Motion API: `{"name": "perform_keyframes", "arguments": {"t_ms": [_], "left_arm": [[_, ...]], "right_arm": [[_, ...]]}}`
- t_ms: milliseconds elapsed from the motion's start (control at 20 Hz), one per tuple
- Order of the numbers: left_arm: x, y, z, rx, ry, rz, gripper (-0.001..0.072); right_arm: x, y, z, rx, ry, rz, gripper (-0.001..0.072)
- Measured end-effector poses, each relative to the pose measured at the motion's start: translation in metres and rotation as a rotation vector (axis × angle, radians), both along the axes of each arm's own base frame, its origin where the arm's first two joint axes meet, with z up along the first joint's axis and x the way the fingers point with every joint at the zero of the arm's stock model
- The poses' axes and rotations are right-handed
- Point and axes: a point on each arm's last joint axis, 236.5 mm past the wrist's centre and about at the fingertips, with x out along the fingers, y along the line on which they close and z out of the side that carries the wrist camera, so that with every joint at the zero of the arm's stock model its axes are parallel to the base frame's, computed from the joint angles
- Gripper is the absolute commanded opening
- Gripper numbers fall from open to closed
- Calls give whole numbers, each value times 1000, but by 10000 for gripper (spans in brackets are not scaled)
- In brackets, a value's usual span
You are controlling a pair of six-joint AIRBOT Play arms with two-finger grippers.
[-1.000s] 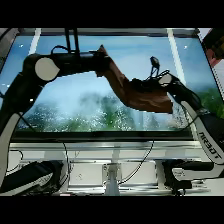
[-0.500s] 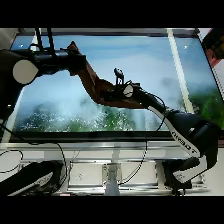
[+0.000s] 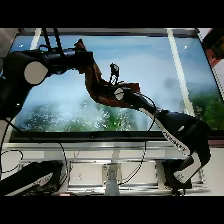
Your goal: Fold the clothes and pants, and hang the long-sleeved shirts on hangers.
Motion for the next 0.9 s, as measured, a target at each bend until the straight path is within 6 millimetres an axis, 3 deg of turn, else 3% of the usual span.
{"name": "perform_keyframes", "arguments": {"t_ms": [250,450,650,900], "left_arm": [[4,-8,2,-46,-3,2,33],[10,-36,-4,-119,4,-33,33],[15,-86,-42,-132,48,-96,33],[19,-151,-130,-106,146,-161,33]], "right_arm": [[18,-10,-4,-33,-22,-6,9],[24,-53,-28,-179,32,41,9],[36,-134,-27,-338,87,46,9],[41,-263,14,-539,100,22,10]]}}
